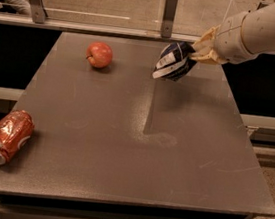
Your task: Move blue chip bag near apple
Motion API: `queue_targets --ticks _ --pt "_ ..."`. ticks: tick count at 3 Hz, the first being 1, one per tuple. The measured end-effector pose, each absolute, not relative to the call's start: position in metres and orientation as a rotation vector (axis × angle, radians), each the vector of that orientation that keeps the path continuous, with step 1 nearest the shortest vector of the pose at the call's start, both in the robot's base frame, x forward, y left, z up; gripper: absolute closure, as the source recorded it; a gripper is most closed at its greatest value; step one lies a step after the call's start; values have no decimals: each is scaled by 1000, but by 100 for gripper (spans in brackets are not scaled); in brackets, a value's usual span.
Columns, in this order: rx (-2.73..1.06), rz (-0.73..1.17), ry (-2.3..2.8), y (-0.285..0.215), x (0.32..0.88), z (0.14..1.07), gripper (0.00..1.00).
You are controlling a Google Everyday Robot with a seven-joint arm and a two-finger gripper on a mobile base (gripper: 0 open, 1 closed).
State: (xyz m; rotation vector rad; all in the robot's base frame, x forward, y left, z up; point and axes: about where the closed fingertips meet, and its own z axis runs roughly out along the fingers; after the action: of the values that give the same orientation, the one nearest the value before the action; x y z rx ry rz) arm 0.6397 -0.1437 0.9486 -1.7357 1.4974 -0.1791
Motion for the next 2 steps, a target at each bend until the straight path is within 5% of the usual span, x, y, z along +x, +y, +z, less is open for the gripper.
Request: queue_targets --ticks 2 --pt "-1709 -171 1441 -110 683 944 100"
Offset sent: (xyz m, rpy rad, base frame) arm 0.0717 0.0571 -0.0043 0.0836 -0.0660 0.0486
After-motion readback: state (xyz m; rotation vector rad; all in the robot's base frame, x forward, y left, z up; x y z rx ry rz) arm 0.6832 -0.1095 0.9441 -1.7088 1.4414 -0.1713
